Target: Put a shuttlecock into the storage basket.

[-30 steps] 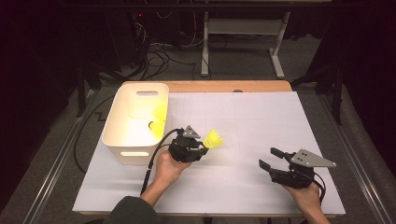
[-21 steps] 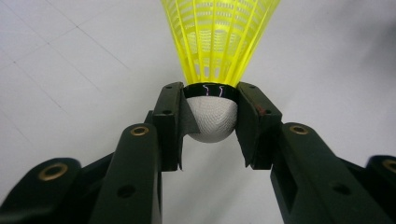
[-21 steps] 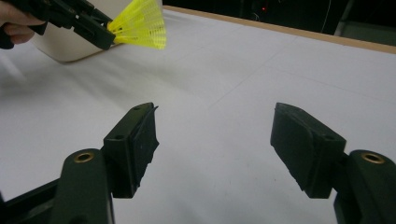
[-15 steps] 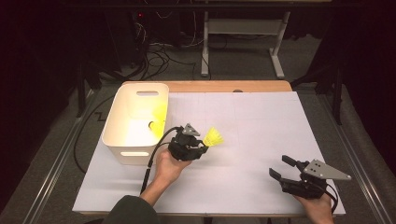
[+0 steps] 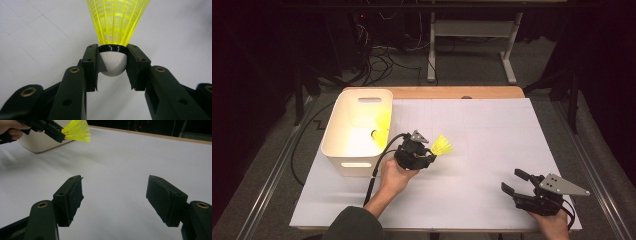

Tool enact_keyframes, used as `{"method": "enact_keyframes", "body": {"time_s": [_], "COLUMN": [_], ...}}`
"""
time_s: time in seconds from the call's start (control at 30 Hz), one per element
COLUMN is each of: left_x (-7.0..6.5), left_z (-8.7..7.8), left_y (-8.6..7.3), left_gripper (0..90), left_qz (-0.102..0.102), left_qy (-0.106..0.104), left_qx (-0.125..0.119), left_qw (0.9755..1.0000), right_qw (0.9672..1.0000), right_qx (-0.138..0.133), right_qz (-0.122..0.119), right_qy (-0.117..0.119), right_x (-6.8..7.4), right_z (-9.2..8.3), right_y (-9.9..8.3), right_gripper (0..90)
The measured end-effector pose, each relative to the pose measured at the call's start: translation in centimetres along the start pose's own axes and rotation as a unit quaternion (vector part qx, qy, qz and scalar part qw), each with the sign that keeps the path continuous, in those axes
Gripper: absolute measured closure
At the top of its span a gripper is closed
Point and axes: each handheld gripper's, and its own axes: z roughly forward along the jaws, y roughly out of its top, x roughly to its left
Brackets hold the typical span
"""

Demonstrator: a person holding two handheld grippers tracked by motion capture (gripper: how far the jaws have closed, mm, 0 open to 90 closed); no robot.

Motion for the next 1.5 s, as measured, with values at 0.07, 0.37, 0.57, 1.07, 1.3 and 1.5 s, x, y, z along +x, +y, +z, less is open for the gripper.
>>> {"method": "enact_keyframes", "body": {"time_s": [0.07,0.37,0.57,1.07,1.3,1.5], "left_x": [0.0,0.4,0.7,1.1,1.2,1.1], "left_z": [-0.1,-0.2,-0.6,-1.0,-1.2,-1.4], "left_y": [0.1,0.3,0.4,0.5,0.6,0.6], "left_gripper": [64.7,64.7,64.7,64.6,64.6,64.7], "left_qz": [-0.002,-0.015,-0.026,-0.031,-0.034,-0.031], "left_qy": [-0.001,-0.003,-0.006,-0.002,0.002,0.004], "left_qx": [-0.004,-0.004,-0.01,-0.006,-0.009,-0.011], "left_qw": [1.0,0.9999,0.9996,0.9995,0.9994,0.9994], "right_qw": [1.0,1.0,0.9999,0.9999,0.9999,0.9999], "right_qx": [0.001,0.0,0.002,0.005,0.005,0.005], "right_qz": [0.001,0.006,0.01,0.012,0.013,0.013], "right_qy": [0.0,0.0,0.0,0.003,0.002,0.002], "right_x": [0.0,-0.2,-0.3,-0.3,-0.3,-0.3], "right_z": [0.0,0.0,0.0,0.2,0.2,0.2], "right_y": [0.0,-0.1,-0.2,-0.2,-0.1,-0.1], "right_gripper": [29.8,29.5,28.7,28.2,28.2,28.2]}}
